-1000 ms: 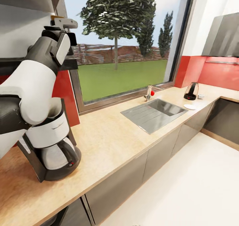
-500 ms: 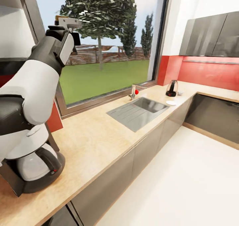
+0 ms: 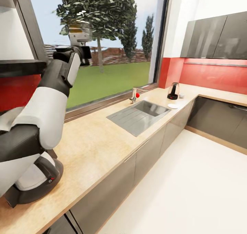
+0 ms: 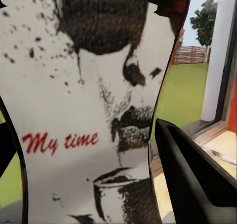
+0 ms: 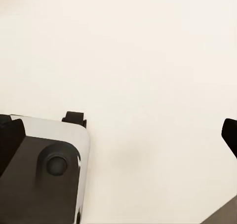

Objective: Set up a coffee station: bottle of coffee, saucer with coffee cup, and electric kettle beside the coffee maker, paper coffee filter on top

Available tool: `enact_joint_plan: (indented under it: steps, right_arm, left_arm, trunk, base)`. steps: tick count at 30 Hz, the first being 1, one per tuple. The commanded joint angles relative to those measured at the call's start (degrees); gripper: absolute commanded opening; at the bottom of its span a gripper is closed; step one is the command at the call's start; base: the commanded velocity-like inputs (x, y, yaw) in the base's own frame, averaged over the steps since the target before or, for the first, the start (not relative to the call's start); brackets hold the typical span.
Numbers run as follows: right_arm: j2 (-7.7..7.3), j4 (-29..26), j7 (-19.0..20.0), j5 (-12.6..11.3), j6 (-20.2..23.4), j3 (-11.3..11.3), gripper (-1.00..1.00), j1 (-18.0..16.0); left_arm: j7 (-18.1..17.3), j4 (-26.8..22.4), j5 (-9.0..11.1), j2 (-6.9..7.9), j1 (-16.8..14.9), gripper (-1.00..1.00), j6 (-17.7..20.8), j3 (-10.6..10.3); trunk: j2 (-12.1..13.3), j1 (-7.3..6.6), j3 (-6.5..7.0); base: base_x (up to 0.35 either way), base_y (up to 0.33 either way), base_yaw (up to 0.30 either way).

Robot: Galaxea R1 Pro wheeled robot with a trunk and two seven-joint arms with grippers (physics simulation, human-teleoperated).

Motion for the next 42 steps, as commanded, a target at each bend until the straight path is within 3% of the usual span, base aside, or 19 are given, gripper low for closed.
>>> enact_joint_plan:
  steps: [1,2,4,5,6,9,19,30,35,39,42]
  right_arm:
    - [-0.01,0.04,0.0,0.46,-0.18,-0.48,1.0,-0.05]
    - [0.02,0.04,0.01,0.46,-0.19,-0.48,1.0,-0.05]
    - [0.01,0.04,0.02,0.45,-0.23,-0.47,1.0,-0.05]
    - [0.01,0.04,0.02,0.45,-0.25,-0.47,1.0,-0.05]
    - [0.02,0.04,0.02,0.45,-0.27,-0.47,1.0,-0.05]
    - [0.05,0.04,0.01,0.43,-0.32,-0.5,1.0,-0.05]
    - [0.08,-0.03,0.03,0.12,-2.28,-1.03,1.0,-0.05]
    - [0.08,-0.04,0.01,0.18,-2.3,-0.92,1.0,-0.05]
    - [0.08,-0.04,-0.05,0.17,-2.3,-0.91,1.0,-0.05]
    - [0.08,-0.03,-0.09,0.18,-2.3,-0.87,1.0,-0.05]
    - [0.04,-0.04,-0.14,0.19,-2.3,-0.84,1.0,-0.05]
  left_arm:
    - [-0.21,-1.53,-0.17,-0.07,2.33,-1.0,0.15,0.07]
    - [-0.65,-2.92,-0.19,-0.12,5.09,-1.0,-0.11,-0.06]
    - [-2.59,-3.86,-0.23,-0.17,7.63,-1.0,-0.36,-0.58]
    - [-4.21,-4.23,-0.28,-0.18,8.67,-1.0,-0.47,-1.2]
    - [-7.99,-6.92,-0.28,-0.2,11.77,-1.0,-0.54,-2.57]
    - [-9.33,-11.54,-0.2,-0.2,15.29,-1.0,-0.37,-3.11]
    - [-9.69,-14.39,-0.18,-0.12,19.7,-1.0,-0.36,-3.34]
    - [-9.75,-14.51,-0.18,-0.2,21.19,-1.0,-0.57,-3.52]
    - [-9.77,-14.78,-0.21,-0.2,23.13,-1.0,-0.62,-5.6]
    - [-9.9,-17.26,-0.13,-0.19,26.31,-1.0,-0.5,-7.04]
    - [-11.74,-22.7,-0.12,-0.09,31.48,-1.0,-0.47,-7.36]
  trunk:
    - [-0.09,0.05,-0.11]
    - [-0.09,0.05,-0.11]
    - [-0.09,0.05,-0.11]
    - [-0.09,0.05,-0.11]
    - [-0.09,0.05,-0.11]
    - [-0.09,0.05,-0.11]
    - [-0.09,0.05,-0.11]
    - [-0.09,0.05,-0.11]
    - [-0.09,0.05,-0.11]
    - [-0.09,0.05,-0.11]
    - [-0.09,0.05,-0.11]
  base:
    - [0.0,0.0,0.0]
    - [0.0,0.0,0.0]
    - [0.0,0.0,0.0]
    - [0.0,0.0,0.0]
    - [0.0,0.0,0.0]
    - [-0.044,-0.049,0.0]
    - [-0.229,-0.175,0.0]
    - [-0.27,-0.189,0.0]
    - [-0.274,-0.174,0.0]
    - [-0.271,-0.169,0.0]
    - [-0.172,-0.103,0.0]
